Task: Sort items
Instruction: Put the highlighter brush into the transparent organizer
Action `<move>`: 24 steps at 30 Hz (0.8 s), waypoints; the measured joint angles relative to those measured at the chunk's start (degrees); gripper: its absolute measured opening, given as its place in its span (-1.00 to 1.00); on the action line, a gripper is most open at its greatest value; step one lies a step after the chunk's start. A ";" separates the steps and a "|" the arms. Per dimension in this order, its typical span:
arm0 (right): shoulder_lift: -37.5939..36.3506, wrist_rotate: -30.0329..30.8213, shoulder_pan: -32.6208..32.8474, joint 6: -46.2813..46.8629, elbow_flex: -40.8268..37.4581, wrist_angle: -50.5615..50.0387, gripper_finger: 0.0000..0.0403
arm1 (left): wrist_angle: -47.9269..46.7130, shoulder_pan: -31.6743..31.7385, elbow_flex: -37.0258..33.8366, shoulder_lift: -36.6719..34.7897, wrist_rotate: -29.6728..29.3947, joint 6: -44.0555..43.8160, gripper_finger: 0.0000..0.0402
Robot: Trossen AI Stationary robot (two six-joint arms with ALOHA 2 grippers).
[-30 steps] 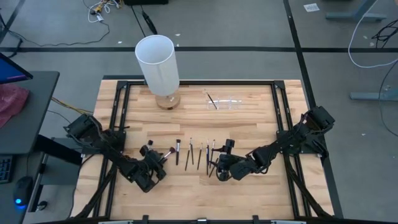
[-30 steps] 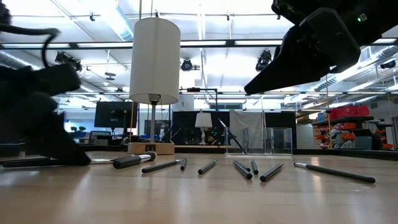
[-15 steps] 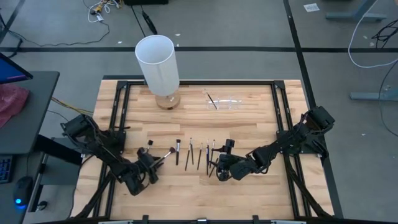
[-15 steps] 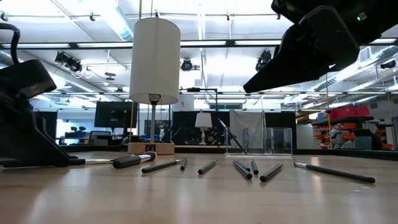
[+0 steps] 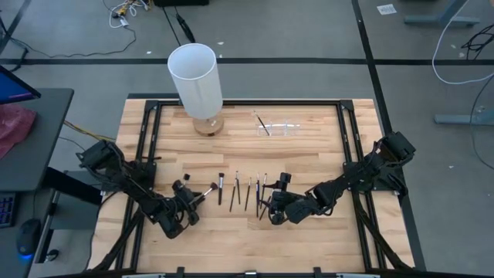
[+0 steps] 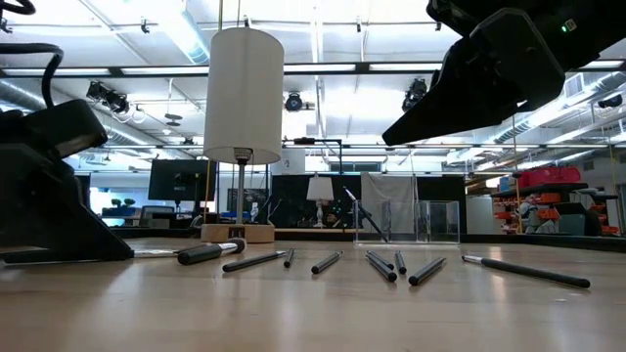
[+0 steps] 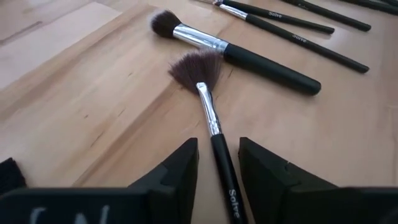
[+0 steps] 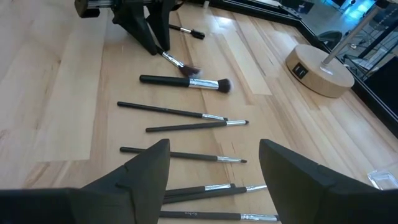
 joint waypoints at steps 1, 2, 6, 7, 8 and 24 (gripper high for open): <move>0.00 0.00 0.00 0.00 0.00 0.00 0.25 | 0.02 0.14 0.00 0.00 0.09 0.49 -0.37; 0.00 0.00 0.00 0.00 0.00 0.00 0.25 | 0.02 0.16 0.00 0.00 0.12 1.02 -0.38; 0.00 0.00 0.00 0.00 0.00 0.00 0.25 | -0.07 0.35 -0.02 0.00 0.43 2.37 -0.52; 0.00 0.00 0.00 0.00 0.00 -0.02 0.25 | -0.07 0.37 0.00 0.00 0.58 2.95 -0.58; 0.00 0.00 0.00 0.00 -0.02 -0.02 0.25 | -0.08 0.42 -0.02 0.00 0.72 3.22 -0.64; 0.02 0.10 0.04 -0.01 0.00 -1.73 0.25 | -0.01 -0.31 -0.09 0.15 -0.30 1.25 -0.88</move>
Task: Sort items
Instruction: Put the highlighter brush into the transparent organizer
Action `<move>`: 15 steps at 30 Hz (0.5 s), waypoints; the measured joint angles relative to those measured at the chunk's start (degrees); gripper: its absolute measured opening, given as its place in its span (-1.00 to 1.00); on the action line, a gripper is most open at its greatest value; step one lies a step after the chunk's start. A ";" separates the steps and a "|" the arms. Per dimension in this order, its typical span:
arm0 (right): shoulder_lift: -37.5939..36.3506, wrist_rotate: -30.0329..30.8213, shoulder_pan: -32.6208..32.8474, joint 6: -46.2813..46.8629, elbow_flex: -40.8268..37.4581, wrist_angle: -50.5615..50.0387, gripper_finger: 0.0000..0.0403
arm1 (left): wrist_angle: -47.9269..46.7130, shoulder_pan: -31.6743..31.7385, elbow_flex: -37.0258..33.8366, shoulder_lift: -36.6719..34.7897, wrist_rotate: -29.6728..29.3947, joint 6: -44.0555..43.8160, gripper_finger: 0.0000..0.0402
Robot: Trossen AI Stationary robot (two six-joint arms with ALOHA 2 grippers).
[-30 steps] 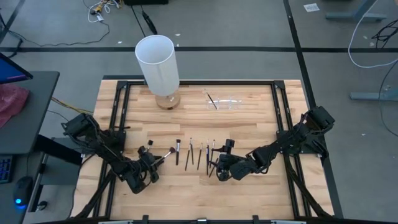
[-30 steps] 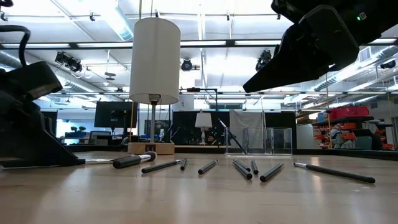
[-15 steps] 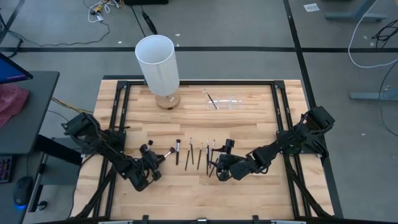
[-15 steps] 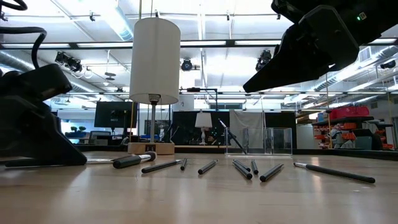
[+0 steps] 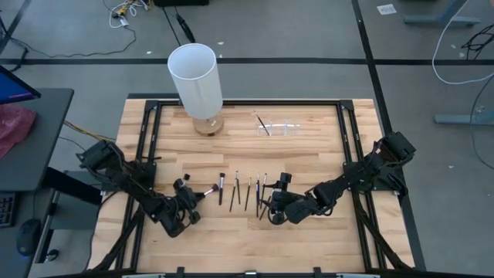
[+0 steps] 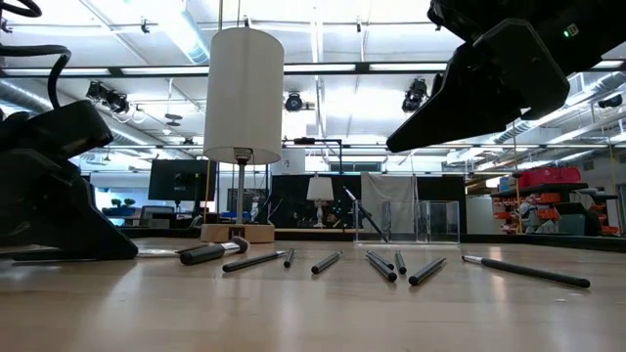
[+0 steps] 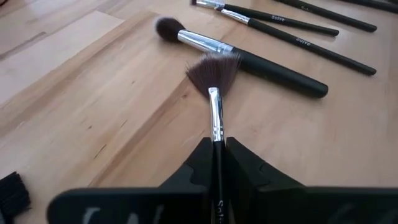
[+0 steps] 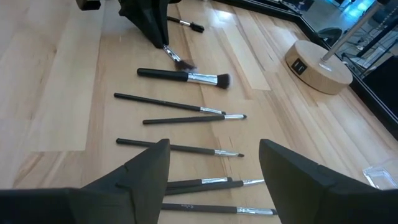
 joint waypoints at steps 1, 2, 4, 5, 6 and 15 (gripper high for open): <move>0.00 -0.01 0.00 -0.01 0.00 0.00 0.25 | 0.01 -0.30 -0.03 -0.03 -0.19 -0.82 -0.88; 0.00 -0.01 0.00 -0.01 0.00 0.00 0.25 | -0.02 -0.64 -0.10 -0.24 -0.38 -1.28 -0.88; 0.00 -0.01 0.00 0.00 0.00 -0.02 0.25 | -0.32 -1.27 -0.10 -0.78 -0.64 -2.13 -0.88; 0.00 -0.01 0.00 -0.01 0.00 -0.02 0.25 | -0.55 -1.45 0.03 -1.13 -0.97 -2.09 -0.88; 0.00 0.01 0.00 -0.01 0.00 -0.02 0.25 | -0.78 -1.54 0.09 -1.57 -1.28 -1.90 -0.89; 0.00 -0.01 0.00 -0.01 0.00 0.00 0.25 | -0.61 -0.84 0.59 -4.59 -3.39 0.76 -0.89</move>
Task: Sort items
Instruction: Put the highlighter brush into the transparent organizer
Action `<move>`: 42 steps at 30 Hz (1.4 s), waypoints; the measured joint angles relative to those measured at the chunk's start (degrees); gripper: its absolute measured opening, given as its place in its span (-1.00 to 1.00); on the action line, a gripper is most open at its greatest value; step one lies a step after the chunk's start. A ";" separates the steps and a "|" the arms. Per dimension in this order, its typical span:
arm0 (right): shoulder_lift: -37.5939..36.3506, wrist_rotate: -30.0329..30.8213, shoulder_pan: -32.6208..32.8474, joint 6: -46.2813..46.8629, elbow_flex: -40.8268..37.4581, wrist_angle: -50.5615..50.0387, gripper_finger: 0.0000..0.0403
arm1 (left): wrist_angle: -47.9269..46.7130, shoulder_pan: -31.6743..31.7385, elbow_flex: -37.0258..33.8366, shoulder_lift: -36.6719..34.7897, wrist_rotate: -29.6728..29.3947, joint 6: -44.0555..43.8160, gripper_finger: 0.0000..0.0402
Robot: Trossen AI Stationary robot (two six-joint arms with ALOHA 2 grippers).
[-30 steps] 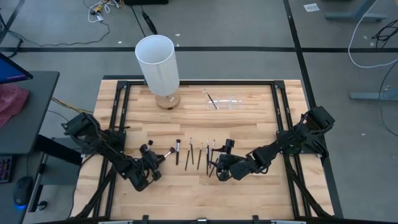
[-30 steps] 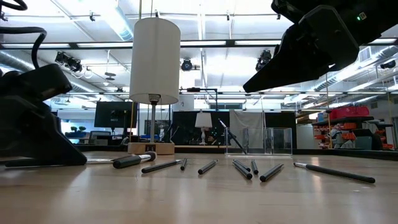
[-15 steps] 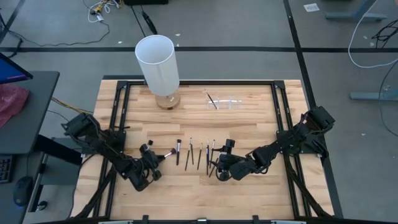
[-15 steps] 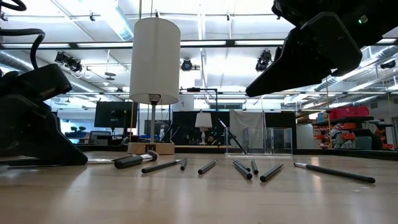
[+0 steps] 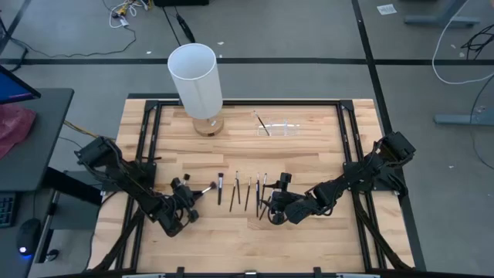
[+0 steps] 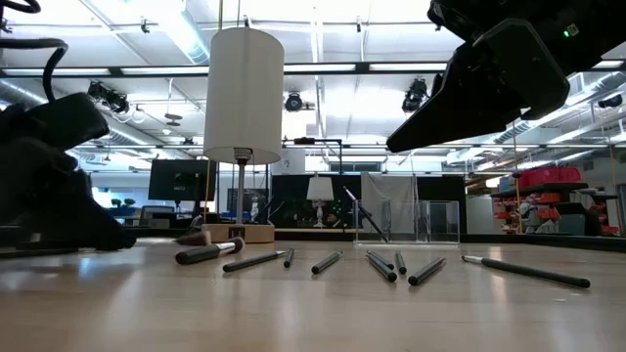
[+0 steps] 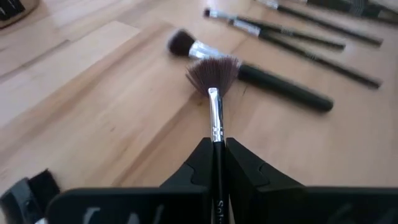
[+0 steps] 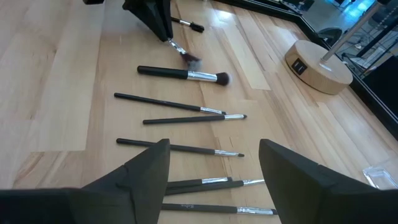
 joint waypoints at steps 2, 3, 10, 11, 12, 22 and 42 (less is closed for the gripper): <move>0.00 0.01 -0.02 0.01 0.00 0.02 0.25 | 0.18 0.16 0.09 0.01 -0.82 0.02 -0.89; 0.00 0.01 -0.02 0.02 0.00 0.12 0.25 | 0.53 0.33 0.10 0.01 -1.06 0.01 -0.89; 0.20 -0.15 -0.72 0.77 -0.13 1.15 0.25 | 10.30 1.61 0.22 -0.11 -5.32 5.87 -0.89; 0.39 -0.20 -1.02 0.83 -0.82 3.11 0.25 | 13.36 2.06 0.22 -0.11 -5.68 8.69 -0.89; 0.66 -0.51 -1.38 0.32 -1.91 5.67 0.25 | 16.70 2.59 0.22 -0.12 -5.87 12.02 -0.89; 7.29 -20.98 -8.27 -3.43 -11.76 42.88 0.25 | 57.30 12.17 0.33 -0.20 8.61 51.90 -0.88; 11.11 -24.09 -7.77 -27.97 -1.38 50.86 0.20 | 69.49 22.06 3.81 -0.22 37.54 56.47 -0.86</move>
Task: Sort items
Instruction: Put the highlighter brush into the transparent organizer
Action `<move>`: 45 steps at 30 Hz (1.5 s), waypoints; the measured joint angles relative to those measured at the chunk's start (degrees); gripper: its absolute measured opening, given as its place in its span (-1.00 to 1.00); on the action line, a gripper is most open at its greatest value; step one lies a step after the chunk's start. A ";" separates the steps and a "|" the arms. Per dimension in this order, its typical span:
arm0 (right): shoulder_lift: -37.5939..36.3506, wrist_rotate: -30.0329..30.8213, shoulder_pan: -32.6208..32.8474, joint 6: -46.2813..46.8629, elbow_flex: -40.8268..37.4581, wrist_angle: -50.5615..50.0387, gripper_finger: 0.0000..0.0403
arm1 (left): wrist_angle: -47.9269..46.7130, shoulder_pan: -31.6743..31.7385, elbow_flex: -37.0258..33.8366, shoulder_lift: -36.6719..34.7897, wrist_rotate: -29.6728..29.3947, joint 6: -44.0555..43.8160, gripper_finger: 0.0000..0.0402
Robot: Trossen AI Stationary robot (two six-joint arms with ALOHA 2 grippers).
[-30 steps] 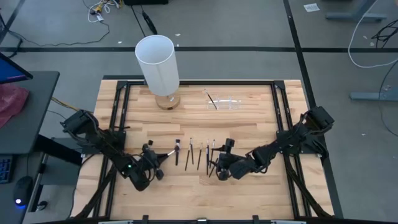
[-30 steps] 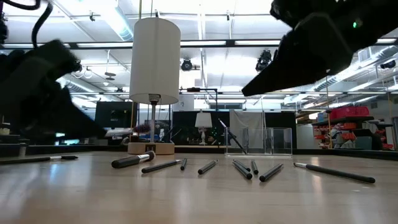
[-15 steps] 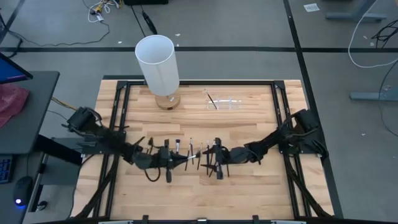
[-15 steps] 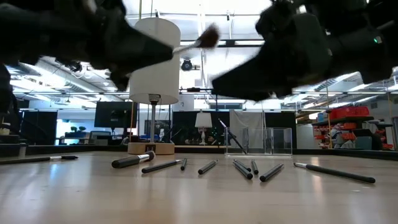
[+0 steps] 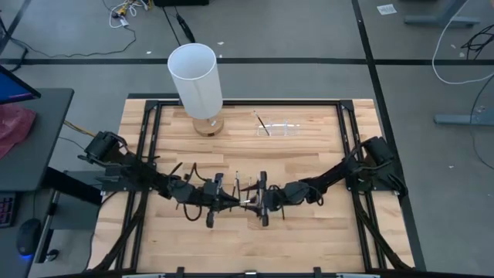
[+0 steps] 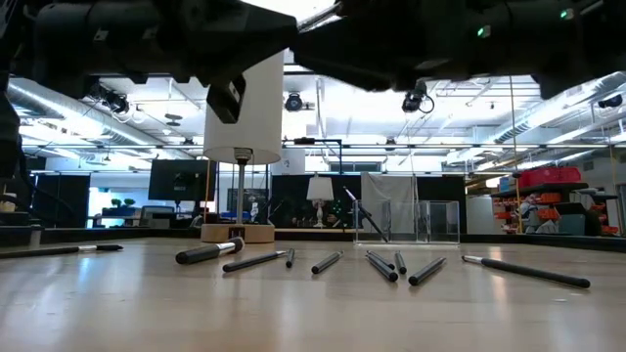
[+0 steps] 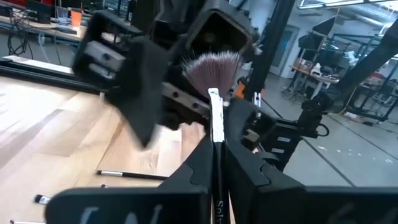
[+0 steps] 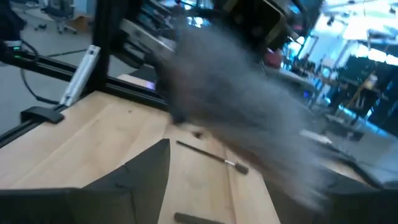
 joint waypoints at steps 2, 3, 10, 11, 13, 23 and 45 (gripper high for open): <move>-0.25 -0.05 0.98 -1.58 0.00 0.22 0.15 | -0.13 0.00 0.06 0.00 0.00 -0.36 -0.86; -0.29 -0.06 1.48 -2.33 0.01 0.39 0.12 | -0.15 0.00 0.06 0.00 0.02 -0.65 -0.86; -1.09 0.06 2.72 -4.61 0.04 0.85 -0.09 | -0.40 0.00 0.06 0.02 0.15 -1.11 -0.85; -1.12 0.06 2.72 -4.59 0.04 0.87 -0.13 | -0.41 0.00 0.06 0.02 0.11 -1.11 -0.85; -1.12 0.08 2.71 -4.64 0.04 0.95 -0.21 | -0.52 0.00 0.06 0.02 0.10 -1.12 -0.85; -1.12 0.09 2.73 -4.38 0.04 0.94 -0.86 | -0.54 -0.07 0.06 0.03 0.45 -1.09 -0.82; -34.74 15.08 -4.79 27.62 3.13 -73.49 -0.93 | -20.40 0.15 0.06 -5.60 -19.01 6.27 -0.25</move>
